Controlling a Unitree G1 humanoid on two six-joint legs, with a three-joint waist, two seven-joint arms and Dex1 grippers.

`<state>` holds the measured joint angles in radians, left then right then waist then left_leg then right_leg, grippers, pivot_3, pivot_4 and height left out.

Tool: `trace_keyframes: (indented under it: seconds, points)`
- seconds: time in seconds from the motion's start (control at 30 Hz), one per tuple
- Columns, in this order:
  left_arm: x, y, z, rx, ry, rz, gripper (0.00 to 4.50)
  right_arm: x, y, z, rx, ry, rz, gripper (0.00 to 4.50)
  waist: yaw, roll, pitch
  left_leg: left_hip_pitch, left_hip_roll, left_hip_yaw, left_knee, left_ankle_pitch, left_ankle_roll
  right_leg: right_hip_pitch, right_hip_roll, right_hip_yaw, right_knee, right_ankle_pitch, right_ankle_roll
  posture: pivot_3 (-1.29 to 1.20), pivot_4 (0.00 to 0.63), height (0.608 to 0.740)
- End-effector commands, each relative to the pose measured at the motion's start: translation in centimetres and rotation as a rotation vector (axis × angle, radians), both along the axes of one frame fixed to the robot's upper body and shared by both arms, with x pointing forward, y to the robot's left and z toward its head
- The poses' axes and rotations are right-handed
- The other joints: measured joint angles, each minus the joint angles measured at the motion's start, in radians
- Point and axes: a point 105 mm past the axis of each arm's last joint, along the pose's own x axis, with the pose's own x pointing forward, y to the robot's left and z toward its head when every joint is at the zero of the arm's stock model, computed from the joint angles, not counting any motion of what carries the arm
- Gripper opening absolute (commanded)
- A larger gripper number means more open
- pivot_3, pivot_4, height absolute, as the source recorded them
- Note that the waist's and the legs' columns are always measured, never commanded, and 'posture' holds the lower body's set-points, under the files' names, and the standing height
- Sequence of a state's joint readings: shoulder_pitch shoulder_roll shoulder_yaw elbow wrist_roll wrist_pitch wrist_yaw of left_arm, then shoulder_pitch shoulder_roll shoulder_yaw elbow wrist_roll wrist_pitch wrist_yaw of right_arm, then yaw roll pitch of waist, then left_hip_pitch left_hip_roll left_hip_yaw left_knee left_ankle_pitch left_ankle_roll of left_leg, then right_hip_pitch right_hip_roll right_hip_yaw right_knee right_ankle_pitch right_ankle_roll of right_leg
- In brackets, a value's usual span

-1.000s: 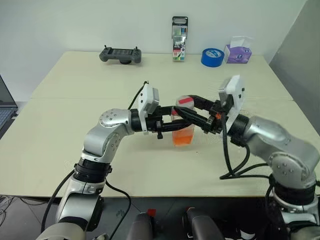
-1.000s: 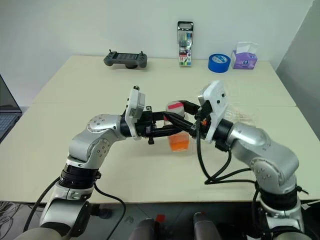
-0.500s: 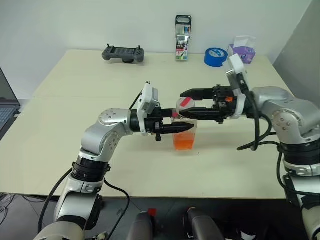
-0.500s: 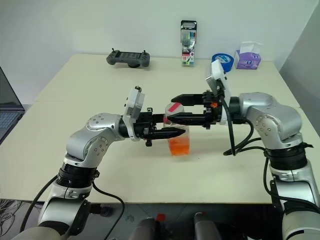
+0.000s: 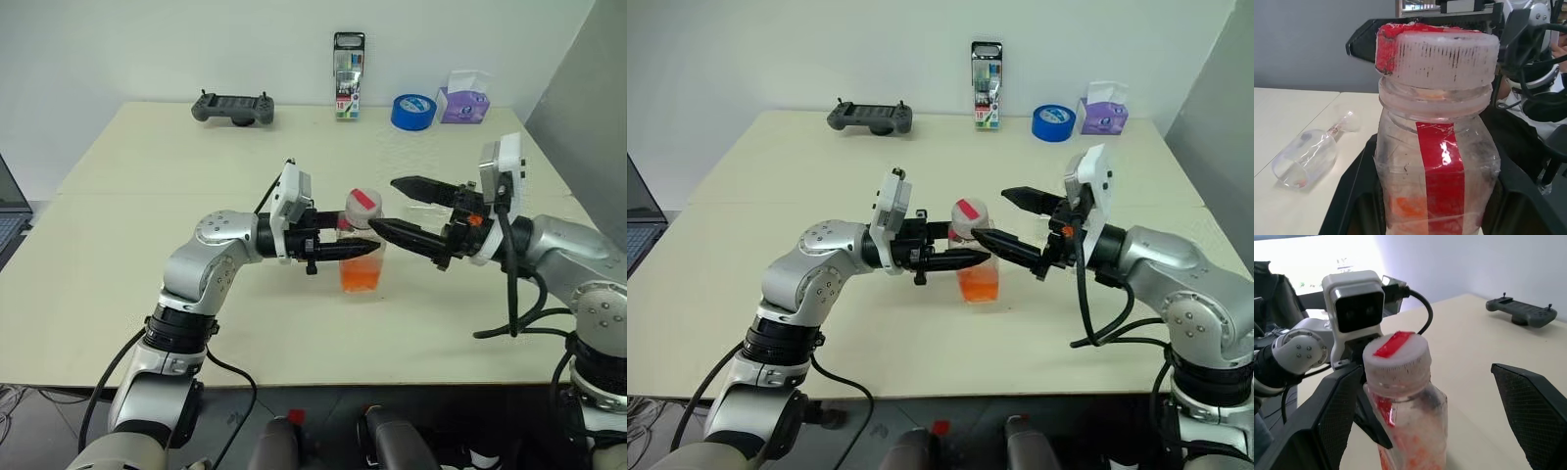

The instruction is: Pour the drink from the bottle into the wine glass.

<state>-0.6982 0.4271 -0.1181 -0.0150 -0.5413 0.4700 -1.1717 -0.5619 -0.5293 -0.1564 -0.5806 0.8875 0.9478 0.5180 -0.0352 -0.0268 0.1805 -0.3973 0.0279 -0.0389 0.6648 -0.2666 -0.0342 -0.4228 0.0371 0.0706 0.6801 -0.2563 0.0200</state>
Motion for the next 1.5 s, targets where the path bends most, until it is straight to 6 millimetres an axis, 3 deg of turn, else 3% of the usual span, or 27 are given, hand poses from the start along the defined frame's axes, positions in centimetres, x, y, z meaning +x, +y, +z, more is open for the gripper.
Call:
trace_keyframes:
  seconds: [0.03,0.4,0.9,1.23,1.5]
  points:
    - [-0.2,-0.2,1.6,-0.019,-0.072,-0.023,1.87,-0.5,0.8,0.8,0.029,-0.051,-0.017,4.48,0.001,0.0,0.0,0.0,0.0,0.0,0.0,0.0,0.0,0.0,-0.001,0.0,0.0,0.0,0.0,0.0,0.15,0.74]
    - [-0.1,-0.6,1.6,-0.02,-0.081,-0.03,1.87,0.2,2.2,1.4,0.054,-0.076,-0.047,4.48,0.002,0.0,0.0,0.0,-0.001,0.0,0.0,0.0,0.0,0.0,-0.003,0.0,0.0,0.0,0.0,0.0,0.15,0.74]
    - [0.0,-0.2,1.6,-0.015,-0.085,-0.019,1.87,-0.4,0.1,0.9,0.001,-0.064,-0.06,4.48,0.002,0.0,0.0,0.0,-0.001,0.0,0.0,0.0,0.0,0.0,-0.003,0.0,0.0,0.0,0.0,0.0,0.15,0.74]
    - [0.1,-0.2,1.6,-0.012,-0.087,-0.016,1.87,-2.1,1.7,1.7,0.033,-0.048,0.049,4.48,0.002,0.0,0.0,0.0,-0.001,0.0,0.0,0.0,0.0,0.0,-0.003,0.0,0.0,0.0,0.0,0.0,0.15,0.74]
    - [0.0,-0.3,1.6,-0.011,-0.088,-0.012,1.87,-0.7,2.7,1.4,0.04,-0.052,0.024,4.48,0.003,0.0,0.0,-0.001,-0.001,0.0,0.0,0.0,0.0,0.0,-0.002,-0.001,0.0,0.0,0.0,0.0,0.15,0.74]
